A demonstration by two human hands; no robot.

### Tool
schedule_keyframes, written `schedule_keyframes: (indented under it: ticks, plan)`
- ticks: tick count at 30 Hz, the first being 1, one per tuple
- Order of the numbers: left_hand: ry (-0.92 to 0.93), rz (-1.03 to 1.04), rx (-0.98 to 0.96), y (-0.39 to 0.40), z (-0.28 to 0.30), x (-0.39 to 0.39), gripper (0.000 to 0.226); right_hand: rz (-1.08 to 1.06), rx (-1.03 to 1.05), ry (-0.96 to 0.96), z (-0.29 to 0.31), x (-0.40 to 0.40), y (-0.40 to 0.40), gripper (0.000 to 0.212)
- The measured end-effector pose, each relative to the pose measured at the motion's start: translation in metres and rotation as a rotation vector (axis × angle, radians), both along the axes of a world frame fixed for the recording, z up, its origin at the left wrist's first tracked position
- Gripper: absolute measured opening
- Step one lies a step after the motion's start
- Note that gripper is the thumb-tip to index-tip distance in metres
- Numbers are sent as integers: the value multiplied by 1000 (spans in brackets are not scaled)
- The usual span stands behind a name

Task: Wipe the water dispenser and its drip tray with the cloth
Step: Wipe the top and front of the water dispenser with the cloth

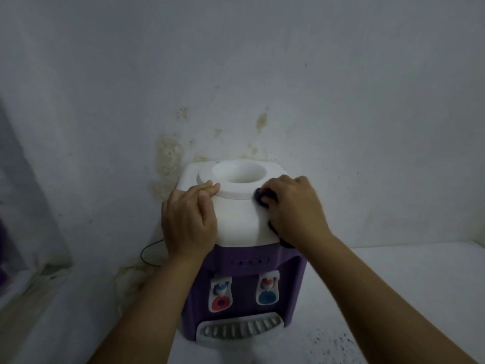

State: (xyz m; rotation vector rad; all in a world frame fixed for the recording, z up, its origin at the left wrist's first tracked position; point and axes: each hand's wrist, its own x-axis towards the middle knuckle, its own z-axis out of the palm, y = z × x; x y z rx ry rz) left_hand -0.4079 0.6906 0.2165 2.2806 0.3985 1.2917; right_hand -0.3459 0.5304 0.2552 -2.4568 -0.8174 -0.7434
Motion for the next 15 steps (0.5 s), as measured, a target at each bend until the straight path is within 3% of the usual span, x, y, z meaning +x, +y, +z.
schedule_keyframes:
  ticks: [5, 10, 15]
  plan:
    - [0, -8, 20, 2, -2, -1, 58, 200, -91, -123, -7, -22, 27, 17]
    - [2, 5, 62, 2, -3, 0, 56, -76, 119, 48, -8, 5, -12, 20]
    - [47, 23, 130, 0, -2, -1, 56, 71, 256, -193, -40, -26, -3, 13]
